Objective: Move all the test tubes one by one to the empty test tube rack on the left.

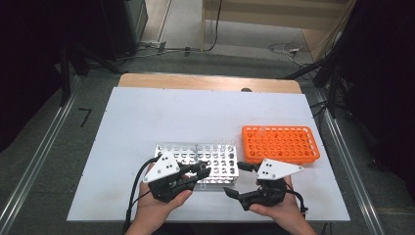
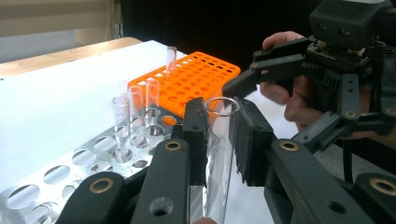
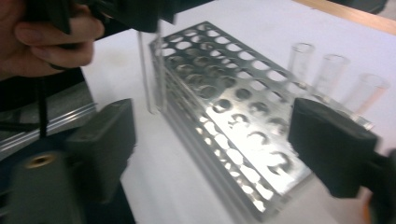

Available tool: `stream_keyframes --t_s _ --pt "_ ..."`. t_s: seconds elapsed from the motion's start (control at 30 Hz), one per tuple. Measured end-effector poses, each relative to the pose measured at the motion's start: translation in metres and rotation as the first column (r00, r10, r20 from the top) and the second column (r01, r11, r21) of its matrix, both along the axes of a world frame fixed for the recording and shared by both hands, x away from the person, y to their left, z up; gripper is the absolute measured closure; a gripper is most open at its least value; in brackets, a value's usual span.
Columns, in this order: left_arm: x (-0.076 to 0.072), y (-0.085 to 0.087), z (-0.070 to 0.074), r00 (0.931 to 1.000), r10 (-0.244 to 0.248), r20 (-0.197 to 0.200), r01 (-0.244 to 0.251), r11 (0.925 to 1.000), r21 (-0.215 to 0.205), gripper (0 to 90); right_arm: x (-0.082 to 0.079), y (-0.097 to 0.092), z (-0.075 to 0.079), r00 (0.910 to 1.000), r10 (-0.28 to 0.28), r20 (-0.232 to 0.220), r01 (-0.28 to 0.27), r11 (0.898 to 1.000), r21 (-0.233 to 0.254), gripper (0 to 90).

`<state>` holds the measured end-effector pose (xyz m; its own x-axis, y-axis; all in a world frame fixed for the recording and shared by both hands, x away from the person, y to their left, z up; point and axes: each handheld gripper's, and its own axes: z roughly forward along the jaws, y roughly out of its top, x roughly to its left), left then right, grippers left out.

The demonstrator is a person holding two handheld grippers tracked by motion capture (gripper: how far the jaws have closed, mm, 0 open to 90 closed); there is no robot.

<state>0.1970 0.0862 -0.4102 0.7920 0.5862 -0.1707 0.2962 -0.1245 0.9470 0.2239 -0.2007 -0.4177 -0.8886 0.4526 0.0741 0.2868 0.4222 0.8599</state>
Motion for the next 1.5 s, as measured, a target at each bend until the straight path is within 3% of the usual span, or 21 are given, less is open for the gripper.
stream_keyframes --t_s 0.17,0.47,0.67,1.07,1.5 --pt "0.004 0.001 0.001 1.0000 0.005 0.005 -0.005 1.0000 0.004 76.0 0.006 -0.021 0.000 0.9989 -0.046 0.008 0.046 0.999 0.011 0.2" --pt "0.010 0.004 0.004 0.9997 0.024 0.009 -0.024 0.9997 -0.006 76.0 0.008 -0.060 -0.002 0.9922 -0.124 0.013 0.124 0.992 0.020 0.0" --pt "0.016 0.005 0.009 0.9990 0.038 0.023 -0.038 0.9992 -0.012 76.0 0.008 -0.079 -0.005 0.9890 -0.148 0.007 0.147 0.989 0.024 0.0" --pt "0.034 0.005 0.017 0.9970 0.067 0.038 -0.066 0.9974 -0.029 76.0 0.013 -0.113 -0.014 0.9765 -0.213 -0.031 0.214 0.977 0.012 0.0" --pt "0.057 0.000 0.022 0.9936 0.101 0.051 -0.100 0.9947 -0.024 76.0 0.021 -0.132 -0.016 0.9650 -0.259 -0.041 0.260 0.965 0.022 0.0"
